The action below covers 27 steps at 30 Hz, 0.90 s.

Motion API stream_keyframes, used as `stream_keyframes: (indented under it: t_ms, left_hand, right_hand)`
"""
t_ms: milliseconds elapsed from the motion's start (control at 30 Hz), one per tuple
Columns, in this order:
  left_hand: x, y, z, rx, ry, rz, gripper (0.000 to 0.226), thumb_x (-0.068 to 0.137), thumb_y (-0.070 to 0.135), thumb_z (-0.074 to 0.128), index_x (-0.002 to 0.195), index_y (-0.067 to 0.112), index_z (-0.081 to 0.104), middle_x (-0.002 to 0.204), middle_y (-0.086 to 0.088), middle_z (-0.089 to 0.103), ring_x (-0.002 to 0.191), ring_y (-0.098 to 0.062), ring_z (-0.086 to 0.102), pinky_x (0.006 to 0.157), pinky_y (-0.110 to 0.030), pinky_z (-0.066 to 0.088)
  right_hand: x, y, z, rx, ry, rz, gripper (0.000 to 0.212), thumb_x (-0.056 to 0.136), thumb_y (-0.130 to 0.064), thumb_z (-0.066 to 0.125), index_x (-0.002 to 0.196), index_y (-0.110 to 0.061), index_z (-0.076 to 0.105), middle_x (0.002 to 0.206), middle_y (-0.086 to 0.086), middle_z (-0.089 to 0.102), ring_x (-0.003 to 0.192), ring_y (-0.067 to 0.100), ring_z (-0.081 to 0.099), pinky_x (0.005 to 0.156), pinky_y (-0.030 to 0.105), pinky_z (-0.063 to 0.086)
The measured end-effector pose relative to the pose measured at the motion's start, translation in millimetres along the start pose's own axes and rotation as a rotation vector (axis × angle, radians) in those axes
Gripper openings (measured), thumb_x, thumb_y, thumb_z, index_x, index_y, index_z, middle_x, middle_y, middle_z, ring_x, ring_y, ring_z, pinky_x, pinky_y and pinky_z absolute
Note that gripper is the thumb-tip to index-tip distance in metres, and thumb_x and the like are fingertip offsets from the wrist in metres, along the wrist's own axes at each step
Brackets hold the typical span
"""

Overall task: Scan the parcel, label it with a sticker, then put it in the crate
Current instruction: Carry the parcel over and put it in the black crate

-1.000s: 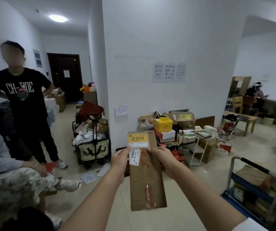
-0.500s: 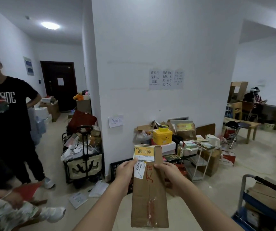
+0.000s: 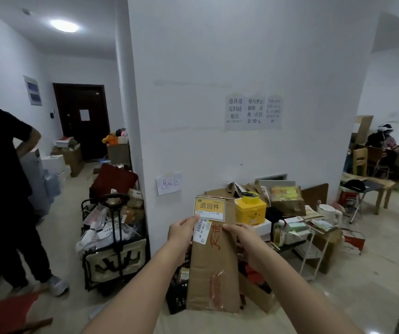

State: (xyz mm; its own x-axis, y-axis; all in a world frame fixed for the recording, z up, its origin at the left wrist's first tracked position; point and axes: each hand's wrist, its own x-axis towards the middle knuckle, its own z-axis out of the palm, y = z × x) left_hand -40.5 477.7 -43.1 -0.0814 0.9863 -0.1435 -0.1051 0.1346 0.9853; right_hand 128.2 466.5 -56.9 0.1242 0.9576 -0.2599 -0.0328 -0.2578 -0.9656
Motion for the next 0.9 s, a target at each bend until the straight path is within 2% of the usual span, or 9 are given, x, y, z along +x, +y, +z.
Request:
stream_keyframes:
  t_ms: [167,267,367,433,500,567,700,800,900]
  left_hand:
    - [73.4,-5.5,15.0,0.016,-0.023,-0.046,0.021,0.089,0.035,0.059,0.096,0.017,0.065,0.079,-0.001,0.073,0.053,-0.006,0.069,0.038,-0.019,0.047]
    - [121.9,-6.7,27.0,0.014,0.003,-0.052,0.02,0.089,0.036,0.058,0.094,0.018,0.065,0.079,-0.001,0.073,0.068,-0.012,0.067,0.051,-0.023,0.045]
    - [174.0,-5.3,38.6,-0.002,0.029,-0.083,0.023,0.089,0.038,0.057,0.093,0.018,0.066,0.083,-0.005,0.074,0.078,-0.02,0.068,0.059,-0.03,0.048]
    - [211.9,-1.1,47.8,-0.001,0.048,-0.082,0.024,0.088,0.039,0.058,0.095,0.018,0.066,0.086,-0.006,0.074,0.084,-0.024,0.068,0.072,-0.034,0.053]
    - [248.9,7.6,57.3,-0.004,0.07,-0.065,0.024,0.088,0.039,0.059,0.095,0.017,0.066,0.088,-0.005,0.074,0.085,-0.023,0.067,0.082,-0.038,0.052]
    - [283.3,20.0,65.9,-0.009,0.098,-0.048,0.023,0.089,0.038,0.058,0.093,0.017,0.066,0.086,-0.004,0.073,0.082,-0.02,0.066,0.078,-0.035,0.053]
    - [342.3,39.2,77.1,-0.043,0.151,-0.035,0.02,0.089,0.037,0.058,0.089,0.018,0.065,0.083,-0.002,0.072,0.078,-0.018,0.065,0.067,-0.031,0.05]
    - [377.4,41.8,80.8,-0.059,0.182,-0.051,0.019,0.088,0.037,0.058,0.087,0.019,0.065,0.083,-0.002,0.072,0.079,-0.018,0.065,0.073,-0.034,0.05]
    - [407.3,39.3,78.8,-0.07,0.206,-0.069,0.017,0.088,0.037,0.058,0.084,0.022,0.065,0.083,-0.001,0.071,0.08,-0.018,0.064,0.084,-0.037,0.05]
  right_hand:
    - [81.1,-6.8,-2.9,0.011,0.009,0.0,0.044,0.077,-0.036,0.074,0.114,-0.025,0.054,0.1,0.0,0.063,0.092,0.018,0.058,0.073,0.037,0.05]
    - [131.8,-12.9,-1.5,0.027,-0.003,0.001,0.043,0.077,-0.037,0.074,0.114,-0.026,0.055,0.104,0.001,0.065,0.096,0.019,0.059,0.075,0.037,0.05]
    - [184.4,-23.7,0.1,0.027,-0.033,-0.008,0.039,0.078,-0.038,0.072,0.11,-0.027,0.053,0.096,-0.003,0.064,0.085,0.012,0.059,0.062,0.03,0.047]
    - [223.8,-35.5,-0.4,0.018,-0.064,-0.023,0.04,0.079,-0.037,0.072,0.113,-0.02,0.058,0.093,-0.003,0.069,0.081,0.011,0.063,0.056,0.027,0.049]
    - [263.5,-53.1,0.7,0.009,-0.082,-0.044,0.047,0.079,-0.035,0.073,0.121,-0.019,0.058,0.099,0.002,0.071,0.088,0.017,0.067,0.063,0.03,0.055]
    - [300.6,-71.8,3.1,-0.008,-0.094,-0.055,0.052,0.079,-0.035,0.072,0.125,-0.019,0.055,0.108,0.007,0.069,0.097,0.024,0.066,0.078,0.04,0.058]
    - [360.4,-101.9,6.0,-0.045,-0.164,-0.094,0.046,0.08,-0.038,0.071,0.12,-0.022,0.057,0.099,0.001,0.07,0.087,0.016,0.065,0.062,0.03,0.051]
    - [399.9,-111.2,8.6,-0.061,-0.218,-0.094,0.05,0.079,-0.04,0.072,0.123,-0.021,0.056,0.104,0.003,0.071,0.092,0.019,0.067,0.065,0.032,0.055]
    - [433.6,-112.8,15.6,-0.046,-0.242,-0.095,0.052,0.078,-0.039,0.074,0.123,-0.021,0.057,0.106,0.001,0.073,0.084,0.014,0.071,0.049,0.023,0.054]
